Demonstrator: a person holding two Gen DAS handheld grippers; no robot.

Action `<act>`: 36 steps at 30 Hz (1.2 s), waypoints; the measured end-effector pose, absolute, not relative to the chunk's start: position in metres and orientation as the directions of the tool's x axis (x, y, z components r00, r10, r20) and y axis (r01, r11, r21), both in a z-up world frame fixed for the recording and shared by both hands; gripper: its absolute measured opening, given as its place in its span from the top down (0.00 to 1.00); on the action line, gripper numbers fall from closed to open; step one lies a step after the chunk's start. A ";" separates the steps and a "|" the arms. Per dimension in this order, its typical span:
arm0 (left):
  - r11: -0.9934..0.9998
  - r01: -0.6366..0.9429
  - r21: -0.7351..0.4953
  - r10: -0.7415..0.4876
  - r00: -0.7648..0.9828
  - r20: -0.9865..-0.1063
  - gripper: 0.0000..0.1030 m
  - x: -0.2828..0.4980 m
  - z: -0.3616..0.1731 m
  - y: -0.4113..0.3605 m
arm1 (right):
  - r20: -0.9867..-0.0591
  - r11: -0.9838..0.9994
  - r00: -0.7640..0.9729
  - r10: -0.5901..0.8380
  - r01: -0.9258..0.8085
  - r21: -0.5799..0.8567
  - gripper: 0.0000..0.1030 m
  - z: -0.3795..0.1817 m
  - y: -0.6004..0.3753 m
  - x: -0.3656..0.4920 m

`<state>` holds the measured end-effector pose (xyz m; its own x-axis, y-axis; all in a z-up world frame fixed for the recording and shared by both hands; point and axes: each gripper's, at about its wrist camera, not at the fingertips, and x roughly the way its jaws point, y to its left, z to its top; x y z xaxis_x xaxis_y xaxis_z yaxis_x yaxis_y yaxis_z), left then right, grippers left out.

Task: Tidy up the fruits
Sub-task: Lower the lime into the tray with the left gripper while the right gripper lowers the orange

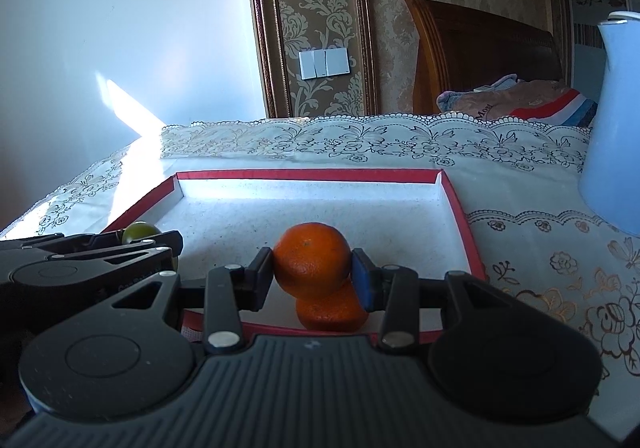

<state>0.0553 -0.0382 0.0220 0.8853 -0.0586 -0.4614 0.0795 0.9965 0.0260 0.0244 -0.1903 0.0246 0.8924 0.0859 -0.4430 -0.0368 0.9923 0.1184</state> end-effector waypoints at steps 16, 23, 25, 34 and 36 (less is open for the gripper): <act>0.996 0.078 0.044 -0.049 0.886 -0.461 0.67 0.056 0.018 -0.041 | -0.442 0.992 0.891 0.104 -0.064 0.104 0.61 0.023 -0.186 0.025; 0.996 0.071 0.051 -0.040 0.886 -0.462 0.67 0.056 0.017 -0.043 | -0.435 0.993 0.895 0.099 -0.060 0.102 0.61 0.021 -0.186 0.024; 0.996 0.070 0.049 -0.039 0.884 -0.465 0.67 0.056 0.017 -0.042 | -0.435 0.993 0.895 0.100 -0.062 0.100 0.61 0.021 -0.185 0.024; 0.997 0.057 0.047 -0.027 0.874 -0.486 0.67 0.061 0.014 -0.040 | -0.426 0.994 0.900 0.094 -0.059 0.094 0.61 0.021 -0.185 0.024; 0.997 0.056 0.049 -0.025 0.872 -0.490 0.67 0.061 0.014 -0.040 | -0.426 0.994 0.900 0.094 -0.060 0.094 0.61 0.021 -0.185 0.024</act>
<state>0.0615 -0.0403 0.0139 0.8716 -0.0250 -0.4895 0.0560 0.9972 0.0489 0.0238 -0.1849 0.0206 0.8999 0.0944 -0.4257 -0.0599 0.9938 0.0939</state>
